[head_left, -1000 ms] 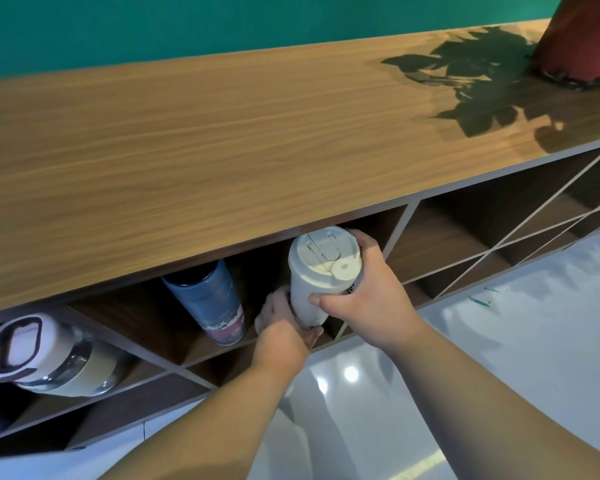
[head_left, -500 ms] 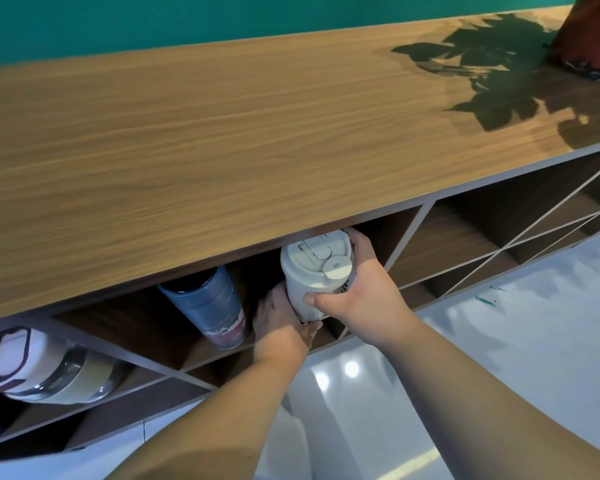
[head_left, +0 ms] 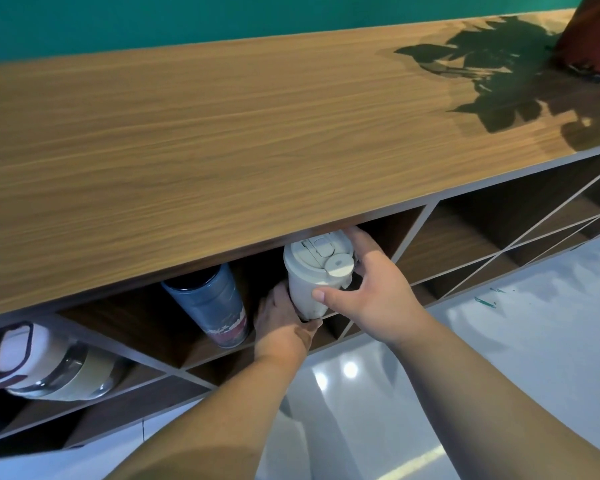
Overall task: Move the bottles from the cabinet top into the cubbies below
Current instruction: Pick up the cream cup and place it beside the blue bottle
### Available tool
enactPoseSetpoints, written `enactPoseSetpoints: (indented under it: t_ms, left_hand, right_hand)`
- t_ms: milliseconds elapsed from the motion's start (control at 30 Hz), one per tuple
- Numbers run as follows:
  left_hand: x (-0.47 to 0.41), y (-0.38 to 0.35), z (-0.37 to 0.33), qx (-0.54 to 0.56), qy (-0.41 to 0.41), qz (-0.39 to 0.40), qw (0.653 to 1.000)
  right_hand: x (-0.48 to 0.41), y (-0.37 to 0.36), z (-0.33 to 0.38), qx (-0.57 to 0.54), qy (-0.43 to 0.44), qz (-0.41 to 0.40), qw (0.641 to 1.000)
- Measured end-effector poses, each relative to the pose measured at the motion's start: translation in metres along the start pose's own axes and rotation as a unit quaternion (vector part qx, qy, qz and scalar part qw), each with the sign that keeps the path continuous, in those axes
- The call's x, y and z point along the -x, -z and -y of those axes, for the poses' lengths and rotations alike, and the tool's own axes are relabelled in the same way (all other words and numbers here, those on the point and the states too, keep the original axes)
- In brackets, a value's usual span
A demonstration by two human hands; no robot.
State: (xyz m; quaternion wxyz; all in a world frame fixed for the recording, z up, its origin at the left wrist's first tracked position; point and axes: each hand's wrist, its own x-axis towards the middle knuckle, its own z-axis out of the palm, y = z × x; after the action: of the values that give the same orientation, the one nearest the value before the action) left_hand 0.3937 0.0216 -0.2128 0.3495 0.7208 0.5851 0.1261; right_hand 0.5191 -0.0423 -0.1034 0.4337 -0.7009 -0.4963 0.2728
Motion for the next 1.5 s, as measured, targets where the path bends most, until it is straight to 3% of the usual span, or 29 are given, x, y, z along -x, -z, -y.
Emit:
enactPoseSetpoints:
  t_ms: [600,867,1067,1500]
  left_hand:
    - [-0.001,0.003,0.001,0.012,0.011,0.026,1.0]
    - [0.01,0.017,-0.012,0.162,0.04,0.002,0.986]
    - [0.013,0.024,-0.016,0.248,0.003,0.013,0.969]
    - [0.01,0.032,-0.016,0.186,0.006,0.033,0.982]
  right_hand:
    - [0.0,-0.005,-0.006,-0.003,-0.016,-0.024,1.0]
    - [0.004,0.0,0.001,-0.039,-0.019,-0.014,0.999]
    - [0.005,0.0,0.005,-0.033,-0.009,-0.021,0.999]
    - [0.001,-0.002,0.001,0.011,-0.024,-0.038,0.999]
